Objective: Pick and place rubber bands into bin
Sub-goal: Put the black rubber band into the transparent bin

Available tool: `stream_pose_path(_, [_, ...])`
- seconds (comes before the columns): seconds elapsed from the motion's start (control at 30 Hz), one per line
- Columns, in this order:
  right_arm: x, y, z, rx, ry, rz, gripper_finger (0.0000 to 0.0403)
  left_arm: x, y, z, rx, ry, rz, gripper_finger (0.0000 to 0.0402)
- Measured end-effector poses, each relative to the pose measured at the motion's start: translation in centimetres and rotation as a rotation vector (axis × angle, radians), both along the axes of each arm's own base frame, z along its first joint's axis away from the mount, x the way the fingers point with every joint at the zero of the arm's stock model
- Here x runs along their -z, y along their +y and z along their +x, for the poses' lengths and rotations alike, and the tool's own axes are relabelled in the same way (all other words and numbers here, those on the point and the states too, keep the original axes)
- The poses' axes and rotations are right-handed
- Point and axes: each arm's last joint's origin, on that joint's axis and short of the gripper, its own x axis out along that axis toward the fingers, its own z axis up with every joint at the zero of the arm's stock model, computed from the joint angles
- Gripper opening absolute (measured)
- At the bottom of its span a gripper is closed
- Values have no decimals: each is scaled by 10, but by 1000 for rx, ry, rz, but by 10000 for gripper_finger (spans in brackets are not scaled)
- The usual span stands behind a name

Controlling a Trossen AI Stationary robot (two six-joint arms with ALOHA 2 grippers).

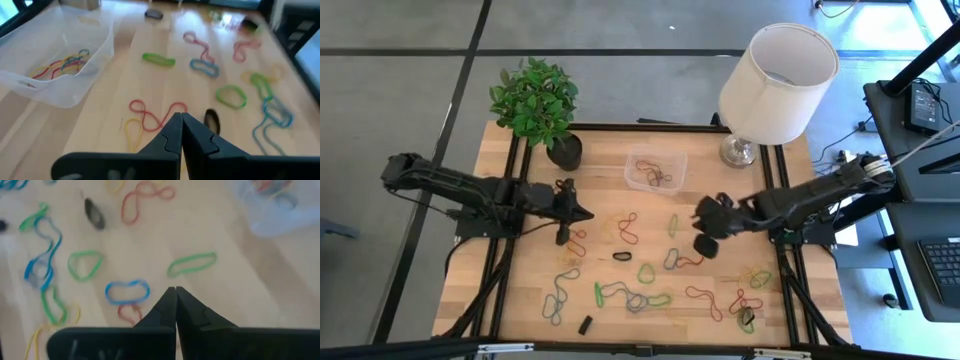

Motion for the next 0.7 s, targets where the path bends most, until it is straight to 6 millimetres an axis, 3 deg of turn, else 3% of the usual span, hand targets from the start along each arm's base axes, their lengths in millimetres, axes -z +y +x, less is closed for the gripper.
stream_pose_path(0.37, [35,9,-51,-109,-168,83,2,-41,-27,51,-139,132,60,1])
stream_pose_path(0.7, [54,7,-75,-158,-185,97,5,-51,-70,78,-226,392,-17,1])
